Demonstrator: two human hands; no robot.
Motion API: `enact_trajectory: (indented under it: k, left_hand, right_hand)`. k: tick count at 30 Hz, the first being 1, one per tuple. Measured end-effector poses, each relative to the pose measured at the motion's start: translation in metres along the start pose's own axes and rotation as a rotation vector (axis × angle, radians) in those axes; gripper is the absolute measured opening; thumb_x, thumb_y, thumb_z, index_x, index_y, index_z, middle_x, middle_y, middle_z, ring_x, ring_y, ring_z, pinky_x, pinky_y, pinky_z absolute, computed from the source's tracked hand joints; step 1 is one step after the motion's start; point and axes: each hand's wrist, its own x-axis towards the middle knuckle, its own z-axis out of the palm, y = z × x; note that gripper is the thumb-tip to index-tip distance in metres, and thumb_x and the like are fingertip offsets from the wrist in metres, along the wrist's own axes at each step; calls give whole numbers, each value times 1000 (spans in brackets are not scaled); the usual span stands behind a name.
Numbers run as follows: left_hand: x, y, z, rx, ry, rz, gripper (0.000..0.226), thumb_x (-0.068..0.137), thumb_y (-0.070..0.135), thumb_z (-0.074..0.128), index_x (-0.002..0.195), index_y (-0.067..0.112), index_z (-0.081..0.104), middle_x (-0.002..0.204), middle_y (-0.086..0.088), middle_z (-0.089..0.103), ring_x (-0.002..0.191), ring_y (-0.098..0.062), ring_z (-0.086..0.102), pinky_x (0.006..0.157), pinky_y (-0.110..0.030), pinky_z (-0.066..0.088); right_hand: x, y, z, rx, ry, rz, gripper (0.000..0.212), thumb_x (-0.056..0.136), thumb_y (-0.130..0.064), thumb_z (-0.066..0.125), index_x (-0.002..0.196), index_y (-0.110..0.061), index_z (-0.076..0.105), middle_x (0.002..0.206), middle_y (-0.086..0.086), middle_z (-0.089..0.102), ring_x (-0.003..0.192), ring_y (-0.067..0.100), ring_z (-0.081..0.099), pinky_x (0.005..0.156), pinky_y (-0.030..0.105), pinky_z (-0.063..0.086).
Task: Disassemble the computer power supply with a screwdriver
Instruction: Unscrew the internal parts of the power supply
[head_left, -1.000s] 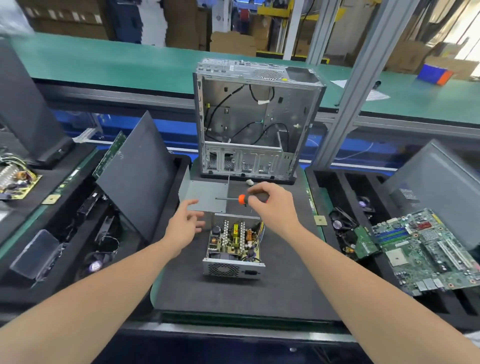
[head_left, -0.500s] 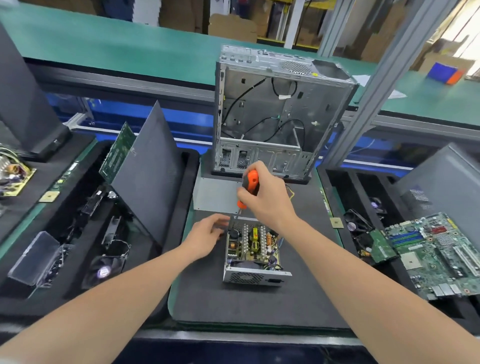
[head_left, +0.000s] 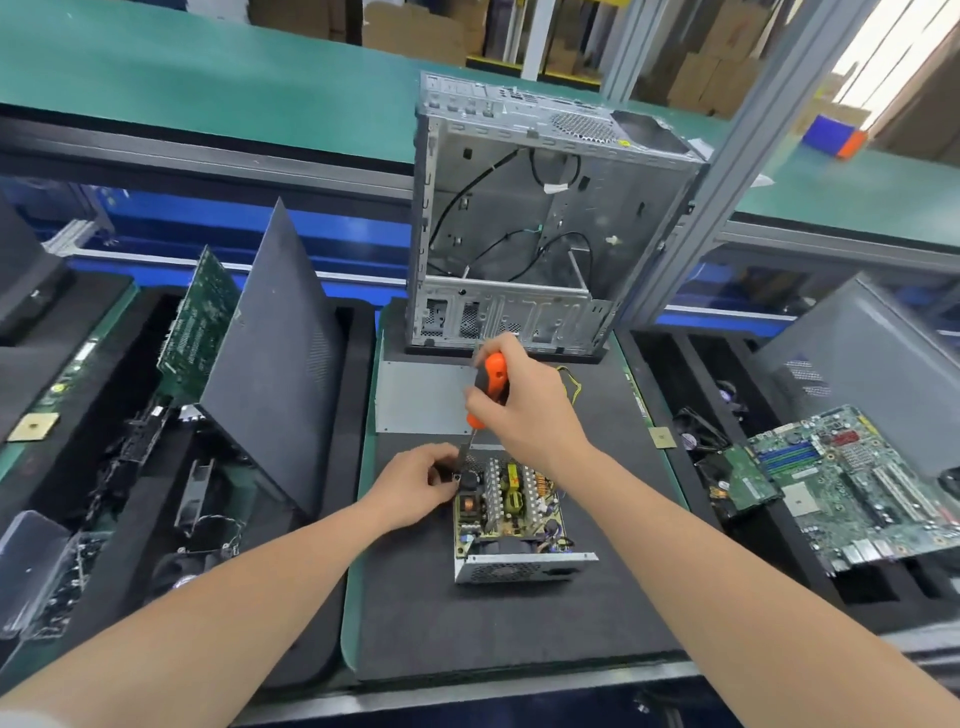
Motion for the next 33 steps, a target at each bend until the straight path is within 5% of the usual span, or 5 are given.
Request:
enact_trajectory:
  k: [4,11,14,18,33]
  left_hand:
    - [6,5,-3,-23,-28,5,24,88,29,75,102,47,66,105,20,66,85,5,57,76,-20,44]
    - [16,30,-14,394,-110,98,47,94,66,54,78,22,54,62,2,54,56,-14,50,53,-33,38]
    - [13,40,-27,493,-241,173,34,100,62,51,99,28,56,62,4,55,55,-9,51,56,-35,42]
    - [12,68,-28,603,-388,187,26,96,41,55,80,29,38,68,0,54,61,-20,52,54,-35,33]
    - [30,122,27,748,-281,-80,24,106,3,38,129,4,45,82,-5,44,73,-25,51,64,-39,42]
  right_hand:
    - [-1,4,-6,22,36,21,23,92,-25,65,104,-30,46,74,-8,61,71,4,62,62,12,43]
    - [-11,13,-16,-2,57,38,25,92,-25,66,105,-29,45,74,-9,57,73,7,57,57,12,42]
    - [-17,17,-21,45,79,44,25,91,-25,67,104,-29,45,72,-10,54,66,6,59,57,15,44]
    - [-24,21,-26,56,152,52,25,88,-26,66,102,-29,46,66,-9,51,63,10,55,57,26,45]
    - [-40,39,-78,-2,290,-6,29,86,-24,67,102,-31,43,79,-7,56,68,17,55,58,35,48]
